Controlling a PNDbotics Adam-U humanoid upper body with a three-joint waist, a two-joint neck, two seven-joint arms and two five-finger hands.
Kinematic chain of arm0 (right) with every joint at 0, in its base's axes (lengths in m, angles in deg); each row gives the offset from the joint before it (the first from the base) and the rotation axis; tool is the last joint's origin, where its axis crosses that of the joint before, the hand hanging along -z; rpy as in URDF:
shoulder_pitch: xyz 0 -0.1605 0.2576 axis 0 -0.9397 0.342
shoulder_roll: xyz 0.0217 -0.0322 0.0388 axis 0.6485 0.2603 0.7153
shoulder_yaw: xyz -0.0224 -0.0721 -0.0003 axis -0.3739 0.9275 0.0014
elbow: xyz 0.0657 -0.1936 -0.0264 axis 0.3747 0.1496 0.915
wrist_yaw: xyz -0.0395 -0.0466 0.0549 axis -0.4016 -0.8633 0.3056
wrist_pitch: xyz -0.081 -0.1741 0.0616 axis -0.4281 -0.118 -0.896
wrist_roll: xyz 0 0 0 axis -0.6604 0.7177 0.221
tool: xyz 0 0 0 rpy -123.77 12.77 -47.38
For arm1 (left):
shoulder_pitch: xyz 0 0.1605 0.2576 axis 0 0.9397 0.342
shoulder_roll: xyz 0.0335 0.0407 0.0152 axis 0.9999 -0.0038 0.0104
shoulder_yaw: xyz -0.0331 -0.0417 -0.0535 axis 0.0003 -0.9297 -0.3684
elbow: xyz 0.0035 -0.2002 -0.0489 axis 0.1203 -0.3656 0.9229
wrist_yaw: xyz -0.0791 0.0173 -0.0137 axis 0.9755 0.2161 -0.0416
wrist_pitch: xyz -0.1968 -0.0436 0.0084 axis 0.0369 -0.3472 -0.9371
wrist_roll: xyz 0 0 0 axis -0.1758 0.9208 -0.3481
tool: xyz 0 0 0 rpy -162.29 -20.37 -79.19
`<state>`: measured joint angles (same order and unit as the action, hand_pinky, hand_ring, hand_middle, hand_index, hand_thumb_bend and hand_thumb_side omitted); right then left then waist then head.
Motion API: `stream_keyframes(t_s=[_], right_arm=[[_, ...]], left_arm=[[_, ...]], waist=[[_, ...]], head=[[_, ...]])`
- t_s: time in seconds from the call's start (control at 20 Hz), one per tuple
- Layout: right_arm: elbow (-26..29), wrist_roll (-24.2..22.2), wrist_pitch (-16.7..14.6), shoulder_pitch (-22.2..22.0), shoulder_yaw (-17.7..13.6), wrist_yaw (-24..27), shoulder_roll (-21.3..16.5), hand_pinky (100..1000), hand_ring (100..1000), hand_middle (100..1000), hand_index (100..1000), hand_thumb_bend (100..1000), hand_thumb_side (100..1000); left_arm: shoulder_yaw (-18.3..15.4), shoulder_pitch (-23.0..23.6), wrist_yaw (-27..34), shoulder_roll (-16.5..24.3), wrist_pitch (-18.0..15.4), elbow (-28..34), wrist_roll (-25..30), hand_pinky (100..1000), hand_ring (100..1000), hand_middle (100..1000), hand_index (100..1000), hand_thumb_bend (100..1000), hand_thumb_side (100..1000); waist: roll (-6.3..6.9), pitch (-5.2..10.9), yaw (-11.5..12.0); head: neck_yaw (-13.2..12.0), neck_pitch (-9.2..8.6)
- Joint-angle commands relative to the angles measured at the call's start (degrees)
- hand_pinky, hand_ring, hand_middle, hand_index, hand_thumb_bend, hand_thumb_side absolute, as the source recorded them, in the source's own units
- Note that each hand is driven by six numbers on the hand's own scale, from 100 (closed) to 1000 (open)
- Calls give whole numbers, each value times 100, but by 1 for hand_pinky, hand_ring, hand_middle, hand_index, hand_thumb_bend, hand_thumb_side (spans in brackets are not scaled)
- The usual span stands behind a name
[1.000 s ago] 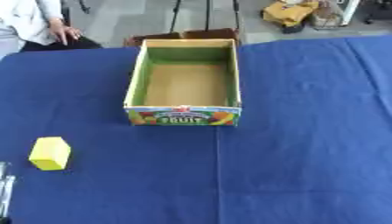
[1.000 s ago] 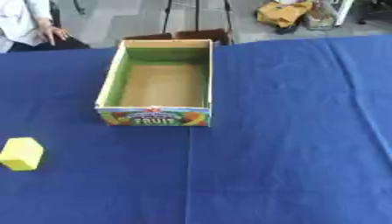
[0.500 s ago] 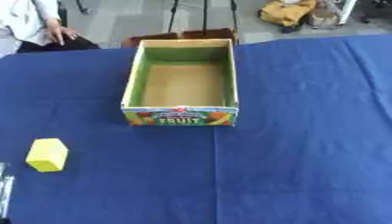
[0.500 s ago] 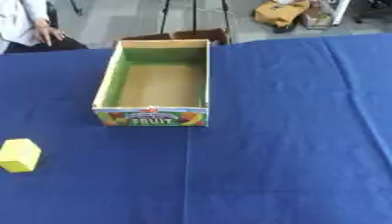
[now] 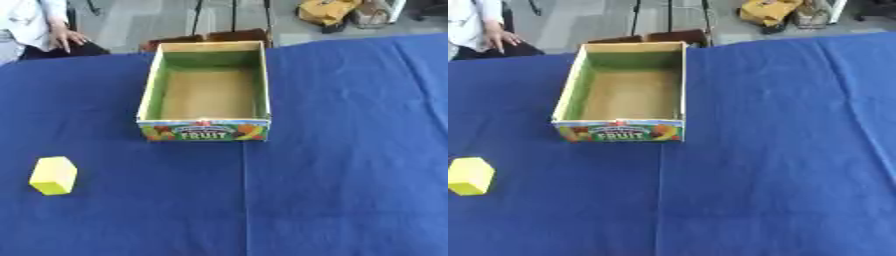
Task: Pick up objects on the table and place them in the box.
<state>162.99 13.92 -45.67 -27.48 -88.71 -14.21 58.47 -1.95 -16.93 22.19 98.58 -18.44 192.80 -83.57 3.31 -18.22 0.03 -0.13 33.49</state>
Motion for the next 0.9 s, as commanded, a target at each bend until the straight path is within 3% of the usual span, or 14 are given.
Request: stream_keyframes(t_s=[0.05, 0.45, 0.9], right_arm=[[105, -49, -98, 22, 41, -107, -366, 664, 727, 631, 795, 100, 1000], [105, -192, -275, -29, 154, -220, -627, 670, 737, 643, 803, 100, 1000], [105, -261, -307, -81, 210, -203, -731, 670, 737, 641, 801, 100, 1000]], left_arm=[[-26, 105, -442, 740, 424, 112, 281, 722, 881, 897, 1000, 212, 999], [4, 471, -1305, 1852, 1139, -10, 2148, 818, 967, 960, 1000, 252, 984], [123, 36, -1655, 2541, 876, -695, 4112, 865, 1000, 989, 1000, 424, 925]], waist=[[51, 145, -7], [54, 205, 5], [42, 228, 0]], head=[[-62, 31], [-105, -4], [-141, -50]])
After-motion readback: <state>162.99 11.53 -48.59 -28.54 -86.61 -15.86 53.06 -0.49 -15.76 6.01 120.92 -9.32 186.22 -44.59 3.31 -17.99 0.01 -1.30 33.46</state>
